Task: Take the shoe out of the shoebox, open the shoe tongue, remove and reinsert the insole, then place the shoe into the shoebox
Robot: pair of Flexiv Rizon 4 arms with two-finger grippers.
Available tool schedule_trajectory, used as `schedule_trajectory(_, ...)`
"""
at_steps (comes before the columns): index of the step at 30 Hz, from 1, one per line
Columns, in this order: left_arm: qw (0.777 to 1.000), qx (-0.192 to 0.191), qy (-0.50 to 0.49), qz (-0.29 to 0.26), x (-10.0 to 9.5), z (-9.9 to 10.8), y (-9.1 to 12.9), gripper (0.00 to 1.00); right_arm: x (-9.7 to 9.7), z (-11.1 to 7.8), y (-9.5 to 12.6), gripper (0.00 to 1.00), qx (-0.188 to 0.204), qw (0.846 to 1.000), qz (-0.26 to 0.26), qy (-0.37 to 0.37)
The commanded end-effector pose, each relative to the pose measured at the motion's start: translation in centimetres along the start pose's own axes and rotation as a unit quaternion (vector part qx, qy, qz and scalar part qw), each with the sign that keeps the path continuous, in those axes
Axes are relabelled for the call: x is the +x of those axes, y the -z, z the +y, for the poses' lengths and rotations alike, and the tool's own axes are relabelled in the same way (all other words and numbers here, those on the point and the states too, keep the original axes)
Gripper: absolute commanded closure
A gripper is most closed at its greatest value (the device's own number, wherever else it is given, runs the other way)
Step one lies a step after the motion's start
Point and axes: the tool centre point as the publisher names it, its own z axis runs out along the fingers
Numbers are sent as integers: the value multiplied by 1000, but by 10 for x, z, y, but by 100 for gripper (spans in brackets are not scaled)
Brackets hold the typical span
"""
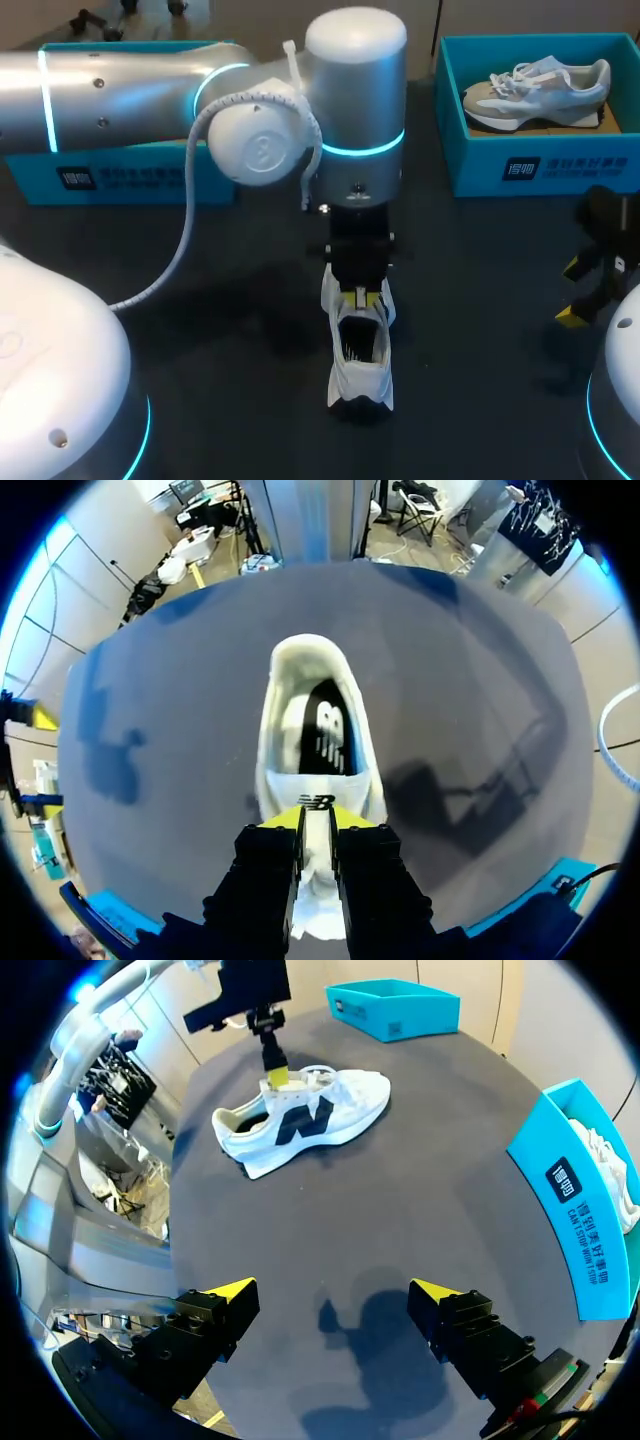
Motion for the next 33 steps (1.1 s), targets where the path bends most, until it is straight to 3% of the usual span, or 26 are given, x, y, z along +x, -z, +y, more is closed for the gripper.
schedule_trajectory(1,1000,-6,-2,0,4,-4,-7,83,1,0,-1,0,1,1000,-1,0)
schedule_trajectory(9,999,-26,3,-25,3,2,23,82,1,0,-1,0,1,1000,-1,0)
schedule_trajectory(19,1000,-13,6,-17,0,1,10,82,1,0,-1,0,1,1000,-1,0)
schedule_trajectory(20,1000,3,7,-1,1,-11,-17,79,1,0,-1,0,1,1000,-1,0)
schedule_trajectory(21,1000,3,8,-1,2,-12,-19,78,1,0,-1,0,1,1000,-1,0)
schedule_trajectory(29,1000,6,20,-1,3,-16,-24,77,1,0,-1,0,1,1000,-1,0)
schedule_trajectory(33,999,-10,26,-17,-1,-18,-7,76,1,0,-1,0,1,1000,-1,0)
